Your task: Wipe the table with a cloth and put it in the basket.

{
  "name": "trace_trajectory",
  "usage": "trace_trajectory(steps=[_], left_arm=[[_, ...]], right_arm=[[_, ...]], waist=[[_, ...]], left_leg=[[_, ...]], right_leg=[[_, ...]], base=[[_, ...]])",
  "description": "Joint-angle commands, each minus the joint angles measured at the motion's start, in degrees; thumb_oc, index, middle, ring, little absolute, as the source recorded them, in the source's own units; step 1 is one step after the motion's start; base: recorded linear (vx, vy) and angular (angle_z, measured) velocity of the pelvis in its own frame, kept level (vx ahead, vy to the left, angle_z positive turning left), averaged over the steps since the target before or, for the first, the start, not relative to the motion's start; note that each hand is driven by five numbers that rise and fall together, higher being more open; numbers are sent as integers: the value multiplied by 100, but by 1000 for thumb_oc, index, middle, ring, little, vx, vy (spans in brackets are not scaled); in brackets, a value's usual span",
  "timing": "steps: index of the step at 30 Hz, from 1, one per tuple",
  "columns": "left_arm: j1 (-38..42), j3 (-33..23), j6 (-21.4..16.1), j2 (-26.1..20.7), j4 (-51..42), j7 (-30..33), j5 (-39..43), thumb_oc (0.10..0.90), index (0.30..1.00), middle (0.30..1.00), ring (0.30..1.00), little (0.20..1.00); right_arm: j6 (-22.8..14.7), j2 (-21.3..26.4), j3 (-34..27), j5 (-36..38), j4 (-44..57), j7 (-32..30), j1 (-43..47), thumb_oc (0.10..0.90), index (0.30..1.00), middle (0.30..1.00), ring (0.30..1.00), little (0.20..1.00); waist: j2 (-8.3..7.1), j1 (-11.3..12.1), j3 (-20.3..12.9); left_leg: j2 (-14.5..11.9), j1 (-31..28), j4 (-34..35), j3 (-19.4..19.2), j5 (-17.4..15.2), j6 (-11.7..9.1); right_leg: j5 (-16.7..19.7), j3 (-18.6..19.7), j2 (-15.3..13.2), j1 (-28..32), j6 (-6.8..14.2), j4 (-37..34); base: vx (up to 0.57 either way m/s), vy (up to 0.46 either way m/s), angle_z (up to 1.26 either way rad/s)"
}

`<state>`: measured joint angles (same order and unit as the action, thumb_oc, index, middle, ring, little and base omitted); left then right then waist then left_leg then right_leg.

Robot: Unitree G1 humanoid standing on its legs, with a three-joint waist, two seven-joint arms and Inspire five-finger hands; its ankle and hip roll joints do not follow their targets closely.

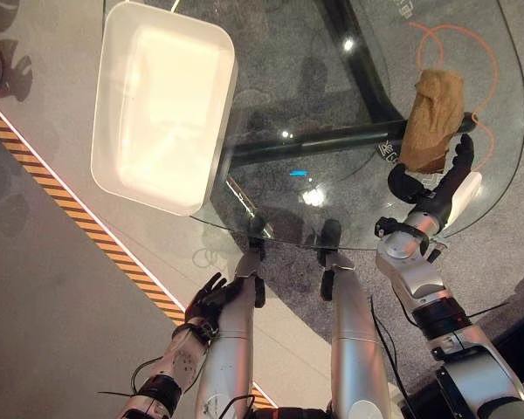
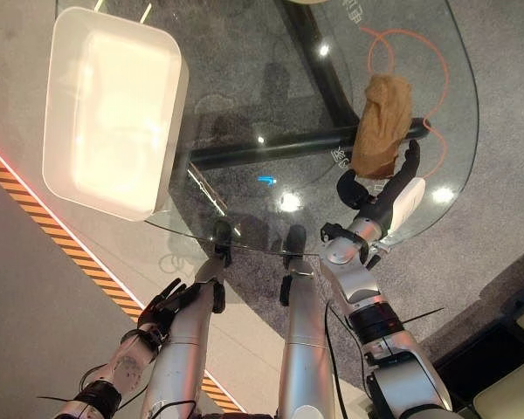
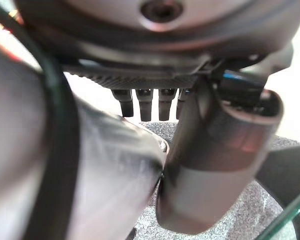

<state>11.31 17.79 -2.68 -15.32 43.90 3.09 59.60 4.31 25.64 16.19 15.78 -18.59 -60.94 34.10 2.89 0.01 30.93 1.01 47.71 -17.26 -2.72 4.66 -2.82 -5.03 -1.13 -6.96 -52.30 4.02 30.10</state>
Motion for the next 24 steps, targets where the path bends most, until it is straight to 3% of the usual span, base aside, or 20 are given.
trace_trajectory(steps=[1, 13, 21, 22, 23, 24], left_arm=[[-375, 360, 207, 78, -77, 59, 72, 800, 900, 900, 900, 900], [-245, 403, 300, 41, -168, 172, 215, 800, 900, 900, 900, 900], [-210, 435, 265, 41, -197, 223, 238, 800, 900, 900, 900, 900], [-210, 428, 268, 43, -210, 226, 236, 800, 900, 900, 900, 900], [-206, 421, 268, 49, -219, 232, 239, 800, 900, 900, 900, 900], [-198, 421, 267, 50, -222, 239, 248, 800, 900, 900, 900, 900]], right_arm=[[-334, 668, -253, -121, 367, -391, 20, 800, 900, 900, 900, 900], [-494, 703, -266, 336, 84, -355, 405, 800, 900, 900, 900, 900], [-334, 697, -240, 490, -205, -270, 499, 800, 900, 900, 900, 900], [-318, 698, -232, 519, -241, -240, 501, 731, 841, 841, 841, 831], [-307, 701, -233, 545, -275, -213, 504, 591, 721, 721, 721, 691], [-298, 703, -235, 553, -320, -178, 505, 317, 486, 486, 486, 417]], waist=[[235, -77, -114], [297, -19, -114], [315, 8, -114], [319, 13, -114], [323, 15, -114], [326, 17, -114]], left_leg=[[259, 379, -883, -106, -679, 108], [260, 595, -863, -61, -622, 67], [285, 656, -848, -38, -603, 53], [282, 656, -847, -44, -602, 51], [280, 656, -843, -49, -599, 49], [283, 654, -837, -51, -597, 49]], right_leg=[[804, -321, 179, -37, 61, -899], [829, -328, 195, -272, 68, -871], [853, -343, 198, -330, 72, -887], [851, -344, 197, -333, 72, -884], [851, -344, 196, -334, 74, -887], [853, -347, 193, -332, 76, -893]], base=[[0, 0, 0], [0, 0, 0], [0, 0, 0], [0, 0, 0], [0, 0, 0], [0, 0, 0]])
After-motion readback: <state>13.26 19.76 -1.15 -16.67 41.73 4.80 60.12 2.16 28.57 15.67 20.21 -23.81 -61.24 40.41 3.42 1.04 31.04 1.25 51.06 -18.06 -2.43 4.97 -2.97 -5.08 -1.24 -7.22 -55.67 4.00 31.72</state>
